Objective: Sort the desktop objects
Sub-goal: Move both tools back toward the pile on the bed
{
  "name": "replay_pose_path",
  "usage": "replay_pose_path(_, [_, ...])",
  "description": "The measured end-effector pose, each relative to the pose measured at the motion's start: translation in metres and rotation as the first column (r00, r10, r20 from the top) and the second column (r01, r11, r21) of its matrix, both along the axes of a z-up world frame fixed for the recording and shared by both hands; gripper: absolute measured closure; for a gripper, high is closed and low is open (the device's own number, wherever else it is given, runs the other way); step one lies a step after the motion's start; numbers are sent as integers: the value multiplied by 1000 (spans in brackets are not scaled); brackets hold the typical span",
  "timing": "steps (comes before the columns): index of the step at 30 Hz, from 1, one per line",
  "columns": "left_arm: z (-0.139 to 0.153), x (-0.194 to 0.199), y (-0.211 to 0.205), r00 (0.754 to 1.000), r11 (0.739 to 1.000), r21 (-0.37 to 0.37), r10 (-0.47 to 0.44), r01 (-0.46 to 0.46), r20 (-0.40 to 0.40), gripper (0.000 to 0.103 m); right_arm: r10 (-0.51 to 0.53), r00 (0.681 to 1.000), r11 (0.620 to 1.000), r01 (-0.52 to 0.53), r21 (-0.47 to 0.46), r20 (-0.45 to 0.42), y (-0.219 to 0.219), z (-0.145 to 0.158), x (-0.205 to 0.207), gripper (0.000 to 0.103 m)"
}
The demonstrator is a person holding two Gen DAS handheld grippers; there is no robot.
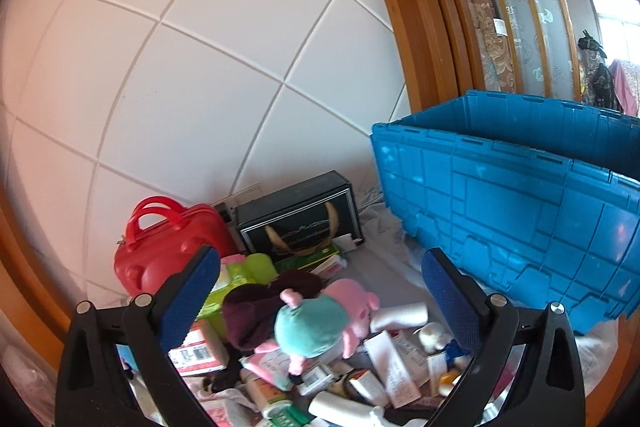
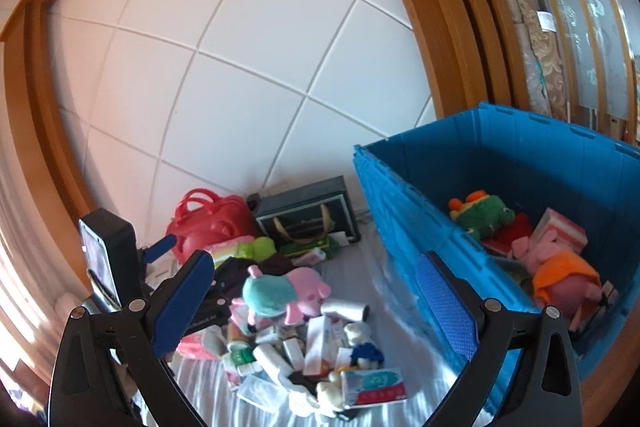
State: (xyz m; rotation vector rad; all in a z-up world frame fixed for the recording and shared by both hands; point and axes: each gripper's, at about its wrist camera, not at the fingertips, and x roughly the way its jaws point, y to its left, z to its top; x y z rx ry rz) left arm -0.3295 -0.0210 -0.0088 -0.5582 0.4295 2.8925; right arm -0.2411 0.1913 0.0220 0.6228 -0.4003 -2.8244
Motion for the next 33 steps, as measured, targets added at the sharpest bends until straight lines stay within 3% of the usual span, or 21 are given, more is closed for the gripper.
replay_pose_path(8, [-22,29,-118,994,993,-33,112,-112,0,1,20,999,999,-21,32,28,-76,-16,19,0])
replay_pose_path(11, [-38,36,-161,987,983,-84,161,-163,-22,1,34,998,999,-36,19,56,-96,-26,20,0])
replay_pose_path(17, [-77,56,-229,971,969,-85,237,-233,38,1,55,990,994,-67,88,130,-120,-52,13,0])
replay_pose_path(22, [-108,62,-256,947,956,-91,290,-279,138,1,96,982,990,-111,86,162,-128,-67,-4,0])
replay_pose_path(28, [-124,61,-258,941,957,-77,289,-279,179,1,191,963,970,-215,111,190,-150,-82,-27,0])
replay_pose_path(33, [-131,53,-250,943,961,-87,273,-261,190,1,324,927,914,-358,190,192,-192,-99,-42,1])
